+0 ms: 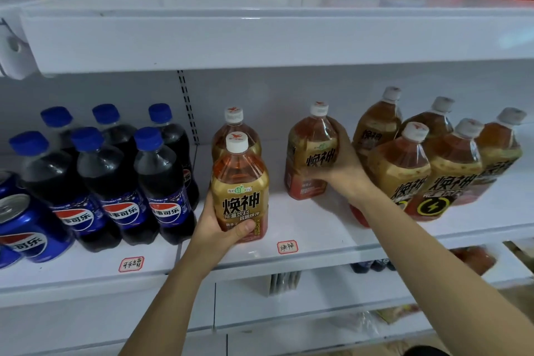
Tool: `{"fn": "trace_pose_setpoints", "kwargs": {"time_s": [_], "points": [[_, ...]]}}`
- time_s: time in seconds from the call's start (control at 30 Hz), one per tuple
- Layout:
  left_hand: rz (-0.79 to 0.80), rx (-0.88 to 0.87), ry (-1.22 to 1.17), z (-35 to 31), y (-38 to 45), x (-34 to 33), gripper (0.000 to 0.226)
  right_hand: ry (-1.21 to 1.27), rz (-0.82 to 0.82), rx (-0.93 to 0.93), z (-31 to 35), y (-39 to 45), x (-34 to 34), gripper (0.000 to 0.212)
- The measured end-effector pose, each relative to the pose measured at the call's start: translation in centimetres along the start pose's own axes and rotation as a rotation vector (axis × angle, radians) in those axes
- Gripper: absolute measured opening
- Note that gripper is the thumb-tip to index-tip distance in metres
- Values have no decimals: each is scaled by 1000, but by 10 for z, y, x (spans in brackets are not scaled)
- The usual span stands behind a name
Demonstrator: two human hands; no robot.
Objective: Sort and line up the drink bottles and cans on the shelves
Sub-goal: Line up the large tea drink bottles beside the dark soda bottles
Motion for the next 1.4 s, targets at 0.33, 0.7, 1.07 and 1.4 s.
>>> {"fn": "trace_pose_setpoints", "kwargs": {"time_s": [0.33,0.7,1.07,1.4], "points": [[40,37,17,-3,2,3,106,-69,-88,44,-14,0,-32,117],[50,80,36,-9,0,5,130,-137,-83,86,0,-4,-46,111],[12,49,71,-5,1,1,95,-178,-21,48,5,-3,-46,108],[-48,-59,71,-4,-5,-3,89,-926,-170,491,136,-61,93,36]]}}
Point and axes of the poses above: each hand's wrist, its own y-axis towards the middle knuckle, its own x-axis out of the back of the hand, z = x × y, the point moved 3 cm from there along y, towards the middle knuckle, and after that the axes turned 10 degrees about -y, right-handed, at the moved point
